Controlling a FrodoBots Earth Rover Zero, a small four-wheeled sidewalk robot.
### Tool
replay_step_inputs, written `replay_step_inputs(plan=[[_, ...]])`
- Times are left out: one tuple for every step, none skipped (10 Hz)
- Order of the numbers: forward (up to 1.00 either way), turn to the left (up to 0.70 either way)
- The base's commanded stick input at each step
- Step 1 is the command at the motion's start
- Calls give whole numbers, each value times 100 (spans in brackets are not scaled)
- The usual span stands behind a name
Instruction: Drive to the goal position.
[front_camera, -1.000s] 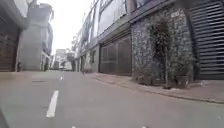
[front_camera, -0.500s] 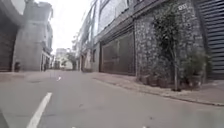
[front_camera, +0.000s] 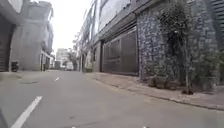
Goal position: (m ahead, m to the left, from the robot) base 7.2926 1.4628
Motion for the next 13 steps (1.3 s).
replay_step_inputs(plan=[[85,0],[85,0],[85,0],[85,11],[85,34],[85,34],[85,34],[85,34],[85,34],[85,12],[85,1],[85,3],[85,5]])
